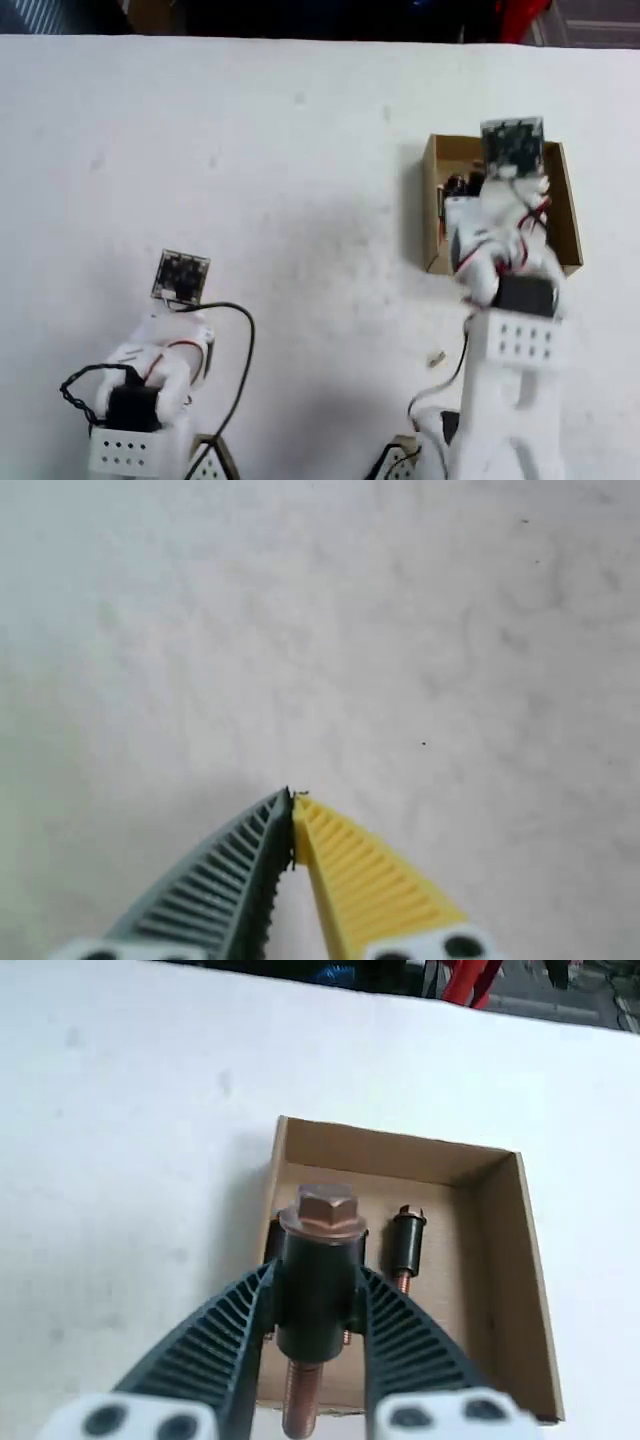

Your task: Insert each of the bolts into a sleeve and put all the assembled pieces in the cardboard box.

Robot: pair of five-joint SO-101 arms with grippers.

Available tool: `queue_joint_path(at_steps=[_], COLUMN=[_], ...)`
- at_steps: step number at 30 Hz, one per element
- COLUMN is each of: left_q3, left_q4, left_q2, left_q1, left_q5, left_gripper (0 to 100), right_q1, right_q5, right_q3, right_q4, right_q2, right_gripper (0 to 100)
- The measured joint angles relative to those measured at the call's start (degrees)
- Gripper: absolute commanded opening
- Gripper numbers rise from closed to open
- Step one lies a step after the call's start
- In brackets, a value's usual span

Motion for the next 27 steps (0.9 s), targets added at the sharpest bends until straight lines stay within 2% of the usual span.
queue_joint_path(at_steps=[6, 23, 27], left_q3=[0.0, 0.0, 0.0], left_q4=[0.26, 3.16, 3.16], left_q2=[0.0, 0.0, 0.0], left_q1=[0.0, 0.0, 0.0], left_q5=[-0.53, -0.53, -0.53], left_gripper=[2, 2, 2], right_q1=[4.22, 7.38, 8.26], right_q5=[0.44, 0.53, 0.53], right_q3=[-11.16, -40.53, -47.56], right_q4=[0.0, 0.0, 3.52], right_q2=[17.05, 61.71, 69.1], right_gripper=[1.7, 1.7, 1.8])
